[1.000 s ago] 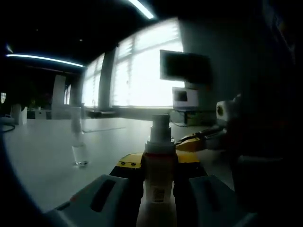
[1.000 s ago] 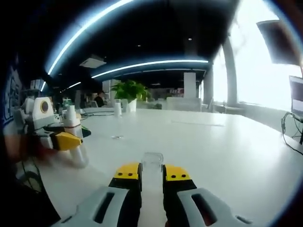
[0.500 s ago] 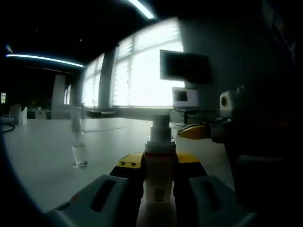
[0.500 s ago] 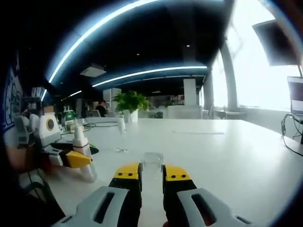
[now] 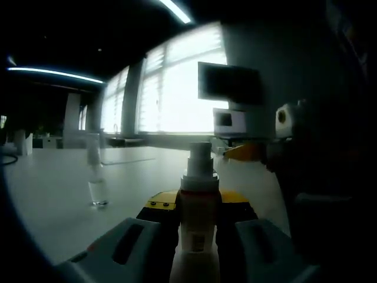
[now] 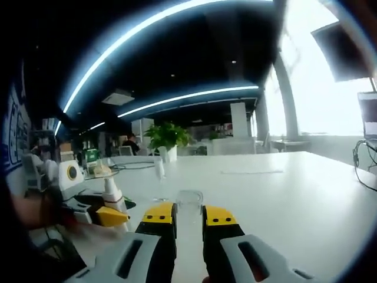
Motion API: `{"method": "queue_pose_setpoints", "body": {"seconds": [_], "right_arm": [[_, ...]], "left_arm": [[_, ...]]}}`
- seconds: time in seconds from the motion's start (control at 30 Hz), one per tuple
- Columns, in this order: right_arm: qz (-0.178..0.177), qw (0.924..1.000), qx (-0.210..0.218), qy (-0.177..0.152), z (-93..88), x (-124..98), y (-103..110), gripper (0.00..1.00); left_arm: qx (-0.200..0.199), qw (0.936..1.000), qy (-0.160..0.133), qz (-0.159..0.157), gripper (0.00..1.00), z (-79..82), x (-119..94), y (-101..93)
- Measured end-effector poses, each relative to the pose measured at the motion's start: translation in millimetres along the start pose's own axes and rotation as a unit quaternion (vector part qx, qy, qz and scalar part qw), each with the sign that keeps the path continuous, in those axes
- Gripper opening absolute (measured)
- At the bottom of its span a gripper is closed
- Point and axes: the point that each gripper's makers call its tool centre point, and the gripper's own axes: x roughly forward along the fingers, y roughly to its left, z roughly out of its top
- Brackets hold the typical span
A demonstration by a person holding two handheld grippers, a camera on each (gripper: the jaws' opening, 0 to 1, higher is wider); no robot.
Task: Clamp pump bottle remove cover press pump head put on cover
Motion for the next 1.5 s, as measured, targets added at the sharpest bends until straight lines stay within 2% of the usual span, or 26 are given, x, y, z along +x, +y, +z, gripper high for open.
{"method": "queue_pose_setpoints", "body": {"seconds": [0.27, 0.8, 1.27, 1.5], "right_arm": [[-0.001, 1.0000, -0.004, -0.005, 8.0, -1, 2, 0.11], [0.012, 0.9998, -0.006, -0.011, 34.1, 0, 20, 0.11], [0.047, 0.9984, -0.028, -0.013, 47.1, 2, 53, 0.11], [0.055, 0.9981, -0.027, -0.009, 46.7, 4, 60, 0.11]], "left_arm": [[0.001, 1.0000, 0.000, -0.002, 0.14, -0.5, 0, 0.4], [0.001, 1.0000, 0.000, -0.003, 0.14, -0.3, 0, -0.7], [0.002, 1.0000, 0.000, -0.004, 0.14, -0.5, 0, -0.7], [0.003, 1.0000, 0.000, -0.004, 0.14, -0.8, 0, -0.2]]}}
